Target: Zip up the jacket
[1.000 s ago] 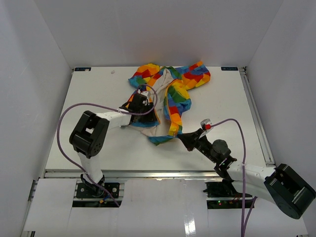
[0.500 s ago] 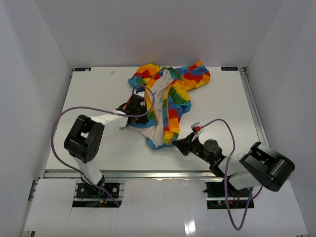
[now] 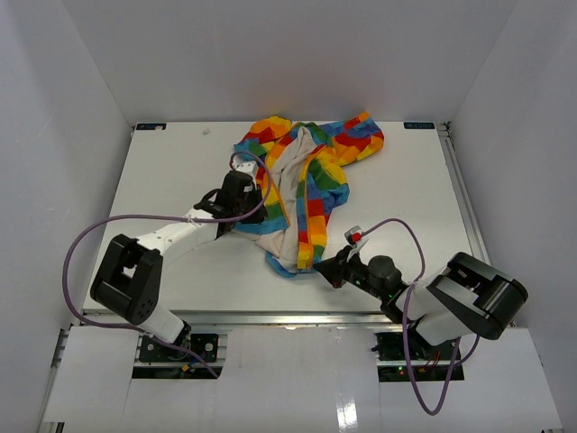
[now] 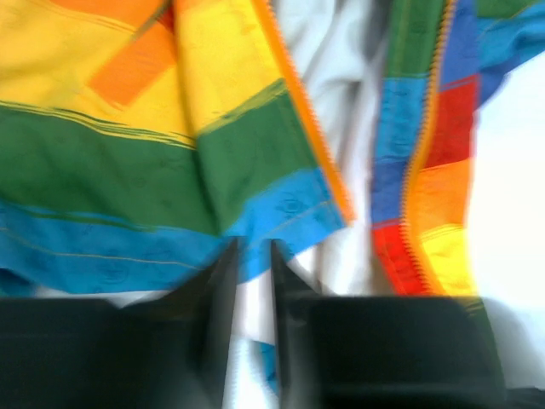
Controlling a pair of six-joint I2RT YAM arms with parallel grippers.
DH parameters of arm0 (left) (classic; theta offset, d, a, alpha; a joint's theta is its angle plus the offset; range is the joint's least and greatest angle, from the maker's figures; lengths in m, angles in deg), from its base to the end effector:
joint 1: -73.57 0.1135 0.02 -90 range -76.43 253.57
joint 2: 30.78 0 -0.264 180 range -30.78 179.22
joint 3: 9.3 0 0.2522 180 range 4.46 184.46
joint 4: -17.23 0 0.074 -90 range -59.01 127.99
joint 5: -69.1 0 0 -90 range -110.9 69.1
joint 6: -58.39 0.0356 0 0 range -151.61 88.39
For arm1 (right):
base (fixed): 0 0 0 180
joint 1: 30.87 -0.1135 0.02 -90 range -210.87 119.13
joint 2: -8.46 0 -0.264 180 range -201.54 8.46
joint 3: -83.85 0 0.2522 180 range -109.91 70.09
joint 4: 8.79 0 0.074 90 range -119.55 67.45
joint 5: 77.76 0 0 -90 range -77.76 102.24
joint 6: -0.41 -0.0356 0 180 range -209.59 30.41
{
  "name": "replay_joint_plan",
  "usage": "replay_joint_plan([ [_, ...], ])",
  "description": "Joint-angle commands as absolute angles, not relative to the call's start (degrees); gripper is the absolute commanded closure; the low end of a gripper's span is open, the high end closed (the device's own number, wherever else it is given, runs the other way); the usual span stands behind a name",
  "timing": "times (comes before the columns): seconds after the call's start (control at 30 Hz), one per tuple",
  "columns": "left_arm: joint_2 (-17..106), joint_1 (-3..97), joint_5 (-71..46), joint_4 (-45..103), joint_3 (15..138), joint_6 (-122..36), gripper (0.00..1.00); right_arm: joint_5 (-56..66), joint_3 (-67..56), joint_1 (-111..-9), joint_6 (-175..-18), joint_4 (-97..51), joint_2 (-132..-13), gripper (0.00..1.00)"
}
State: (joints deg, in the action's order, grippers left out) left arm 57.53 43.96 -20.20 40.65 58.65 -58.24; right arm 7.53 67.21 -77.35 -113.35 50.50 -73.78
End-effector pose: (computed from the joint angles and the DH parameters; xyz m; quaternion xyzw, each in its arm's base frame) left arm 0.2848 -0.1623 0.2138 0.0263 0.9194 -0.1899 0.3435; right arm 0.1338 0.1451 0.1334 -0.1735 0.7243 0.4085 0.5276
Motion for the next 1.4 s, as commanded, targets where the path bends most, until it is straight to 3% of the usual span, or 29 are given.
replay_joint_plan([
  [0.0, 59.84, 42.25, -13.61, 38.67, 59.80, -60.74, 0.44, 7.76, 78.49, -77.75, -113.14, 61.48, -73.72, 0.92],
  [0.07, 62.46, 41.33, -14.66, 39.03, 61.43, -61.74, 0.40, 7.69, 78.35, -77.80, -113.13, 61.17, -73.68, 0.92],
  [0.4, 77.41, 40.75, -19.12, 44.37, 71.36, -65.97, 0.42, 8.98, 78.61, -78.24, -112.92, 60.55, -73.01, 0.92],
  [0.47, 81.06, 40.70, -22.59, 46.15, 71.65, -66.66, 0.51, 9.47, 78.30, -78.31, -113.19, 59.50, -72.64, 0.92],
  [0.63, 79.18, 40.70, -26.21, 42.42, 66.43, -67.82, 1.00, 10.35, 79.01, -78.50, -113.11, 57.76, -70.45, 0.92],
  [0.8, 74.12, 40.70, -26.35, 42.53, 64.21, -66.54, 0.99, 11.11, 79.14, -78.42, -112.70, 55.27, -68.59, 0.92],
  [0.9, 70.70, 40.70, -26.45, 43.12, 63.41, -65.25, 0.77, 11.45, 79.07, -78.50, -112.61, 53.90, -67.66, 0.92],
  [0.97, 70.47, 40.70, -26.61, 43.12, 63.26, -64.57, 0.72, 11.53, 78.97, -78.50, -112.70, 53.82, -67.66, 0.92],
  [1.37, 73.64, 40.70, -24.86, 42.10, 66.76, -61.75, 0.64, 10.25, 76.93, -78.65, -113.03, 53.56, -71.51, 0.92],
])
